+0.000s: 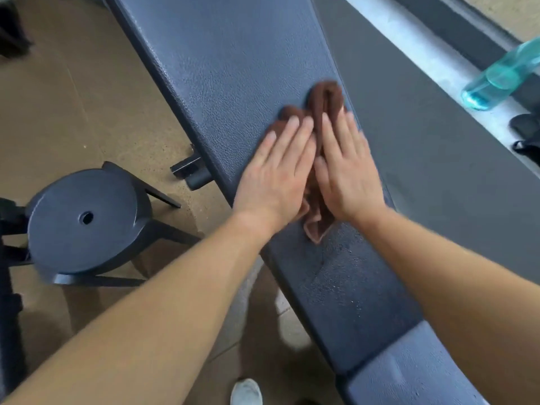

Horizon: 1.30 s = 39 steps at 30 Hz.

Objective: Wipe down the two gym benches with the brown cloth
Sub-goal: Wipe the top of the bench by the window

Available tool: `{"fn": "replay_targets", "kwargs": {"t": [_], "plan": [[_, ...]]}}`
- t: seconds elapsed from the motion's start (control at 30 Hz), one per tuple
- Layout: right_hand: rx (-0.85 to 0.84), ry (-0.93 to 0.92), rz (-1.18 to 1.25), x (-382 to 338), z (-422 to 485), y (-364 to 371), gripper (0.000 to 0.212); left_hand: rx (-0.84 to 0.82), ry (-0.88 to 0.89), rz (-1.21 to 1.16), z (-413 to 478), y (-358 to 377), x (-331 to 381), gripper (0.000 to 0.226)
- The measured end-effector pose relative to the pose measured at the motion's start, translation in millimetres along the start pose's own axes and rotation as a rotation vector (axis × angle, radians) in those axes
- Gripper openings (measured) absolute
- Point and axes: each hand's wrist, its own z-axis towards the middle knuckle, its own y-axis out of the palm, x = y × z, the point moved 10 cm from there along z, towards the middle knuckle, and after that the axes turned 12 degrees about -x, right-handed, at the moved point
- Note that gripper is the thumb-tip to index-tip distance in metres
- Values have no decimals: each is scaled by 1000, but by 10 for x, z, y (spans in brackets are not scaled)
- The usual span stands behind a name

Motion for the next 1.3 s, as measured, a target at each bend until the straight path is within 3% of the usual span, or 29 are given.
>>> {"fn": "replay_targets", "kwargs": {"t": [0.13,0.2,0.4,0.53,0.67,0.87,1.03,1.17,1.3], "plan": [[157,112,121,216,0,-77,63,76,-221,-103,223,20,127,55],[212,203,151,371,-351,72,63,70,-238,-140,80,178,418,57],[19,298,147,614,-1768,799,66,-53,47,-55,-940,728,1416,59],[-34,321,132,464,-1924,905,64,-150,279,13,-1130,766,1367,61],[25,185,87,426,-1253,473,60,-71,193,81,-667,464,865,56],[147,331,198,692,-1626,606,59,-21,2,-24,-610,541,1205,55],[73,525,275,748,-2766,1300,63,-99,167,-50,-1444,1065,1991,57],[-29,508,246,305,-3220,1641,65,-194,328,10,-1993,1216,1956,59],[-40,480,226,240,-3079,1603,68,-212,414,80,-1995,1173,1804,53]]}}
